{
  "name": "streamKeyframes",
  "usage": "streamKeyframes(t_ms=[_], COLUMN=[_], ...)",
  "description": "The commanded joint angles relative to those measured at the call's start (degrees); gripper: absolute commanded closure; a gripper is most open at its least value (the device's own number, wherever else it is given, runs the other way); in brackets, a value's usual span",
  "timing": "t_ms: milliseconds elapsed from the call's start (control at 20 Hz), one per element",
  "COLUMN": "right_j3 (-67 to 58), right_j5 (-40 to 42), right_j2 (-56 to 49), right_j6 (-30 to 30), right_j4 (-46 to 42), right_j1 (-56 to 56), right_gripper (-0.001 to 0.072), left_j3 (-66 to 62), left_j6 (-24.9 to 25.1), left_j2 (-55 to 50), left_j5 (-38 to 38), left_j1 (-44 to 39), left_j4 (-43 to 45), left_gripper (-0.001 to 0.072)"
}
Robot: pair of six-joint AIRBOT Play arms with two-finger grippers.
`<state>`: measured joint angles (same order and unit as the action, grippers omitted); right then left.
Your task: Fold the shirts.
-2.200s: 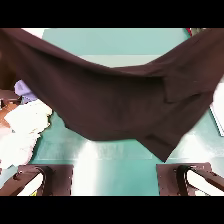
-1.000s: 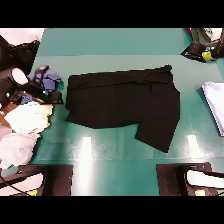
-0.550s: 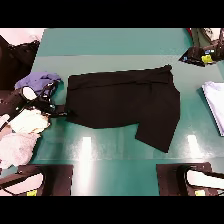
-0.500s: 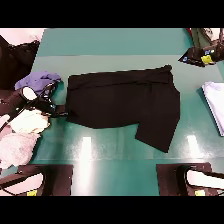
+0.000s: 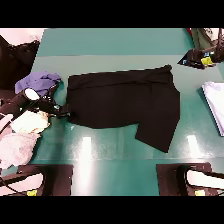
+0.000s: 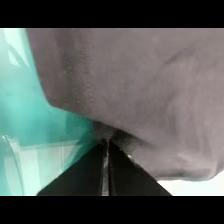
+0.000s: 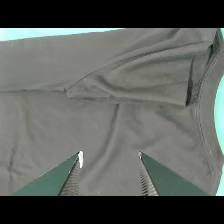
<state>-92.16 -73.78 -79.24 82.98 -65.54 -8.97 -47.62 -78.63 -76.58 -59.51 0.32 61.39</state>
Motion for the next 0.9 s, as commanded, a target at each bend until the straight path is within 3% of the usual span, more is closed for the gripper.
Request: streamKeyframes(t_ms=[0, 250, 400, 650, 850], right_j3=[0.0, 1.8, 12.3, 32.3, 38.9], right_j5=[-2.4, -8.7, -8.7, -3.2, 1.1], right_j2=[0.0, 0.7, 4.6, 7.9, 5.6], right_j6=[0.0, -0.2, -0.1, 0.1, 0.2], right_j4=[-0.2, -1.2, -8.5, -12.0, -11.6], right_j1=[0.0, -0.8, -1.6, -5.7, -9.2], right_gripper=[0.0299, 0.0300, 0.0300, 0.0300, 0.0299], left_j3=[-0.1, -2.5, -3.0, -2.9, -2.9], left_j6=[1.5, 0.6, 0.6, 0.6, 0.6], left_j2=[0.0, 6.8, 15.6, 21.3, 21.3], left_j5=[-3.3, -5.7, -7.8, -14.0, -14.6], left_j1=[0.0, 0.0, 0.0, 0.0, 0.0], left_j4=[-0.7, 1.7, 1.6, 1.5, 1.4], left_gripper=[0.0682, 0.0683, 0.0682, 0.0681, 0.0681])
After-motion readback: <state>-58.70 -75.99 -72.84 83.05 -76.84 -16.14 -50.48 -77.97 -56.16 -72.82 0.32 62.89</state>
